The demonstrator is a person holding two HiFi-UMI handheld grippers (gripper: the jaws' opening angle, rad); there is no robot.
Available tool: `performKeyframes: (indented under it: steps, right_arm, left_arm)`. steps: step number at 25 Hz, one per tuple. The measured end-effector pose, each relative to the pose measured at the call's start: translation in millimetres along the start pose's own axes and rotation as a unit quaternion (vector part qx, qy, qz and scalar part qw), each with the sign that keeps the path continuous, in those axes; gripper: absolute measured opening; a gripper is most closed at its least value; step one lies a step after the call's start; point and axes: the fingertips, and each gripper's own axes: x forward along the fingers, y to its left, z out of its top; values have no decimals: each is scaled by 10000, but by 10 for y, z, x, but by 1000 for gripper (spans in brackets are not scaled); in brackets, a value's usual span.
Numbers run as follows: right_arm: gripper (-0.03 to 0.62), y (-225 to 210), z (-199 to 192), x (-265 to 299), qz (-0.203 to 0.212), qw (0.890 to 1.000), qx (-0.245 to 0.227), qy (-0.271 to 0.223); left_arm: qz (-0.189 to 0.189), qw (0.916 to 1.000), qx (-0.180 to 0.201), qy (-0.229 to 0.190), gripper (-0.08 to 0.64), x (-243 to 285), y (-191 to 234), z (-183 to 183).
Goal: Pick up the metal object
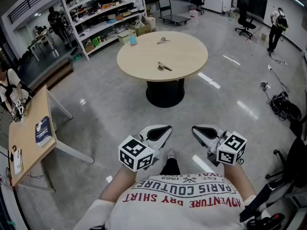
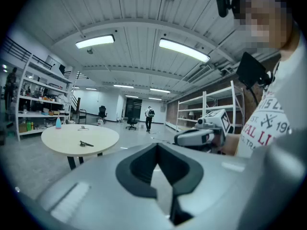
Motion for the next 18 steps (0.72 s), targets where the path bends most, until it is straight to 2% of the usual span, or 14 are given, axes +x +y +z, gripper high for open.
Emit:
performKeyframes:
  steps: [4, 8, 15, 18]
  right_arm:
    - [2, -355, 51, 267, 5, 10000, -6, 29]
    - [2, -883, 52, 715, 44, 10000, 63, 57]
    - [2, -2248, 109, 1815, 80, 9987, 391, 315]
    - [2, -2869, 307, 2259, 102, 9989, 316, 328]
  left_arm:
    - [47, 10000, 42, -21, 3, 193, 397, 41]
    - [112, 9999, 2, 30, 3, 533, 1044, 47]
    - [75, 9996, -243, 78, 3, 1367, 2517, 125]
    - [110, 9996, -210, 140, 3, 1776, 3155, 266]
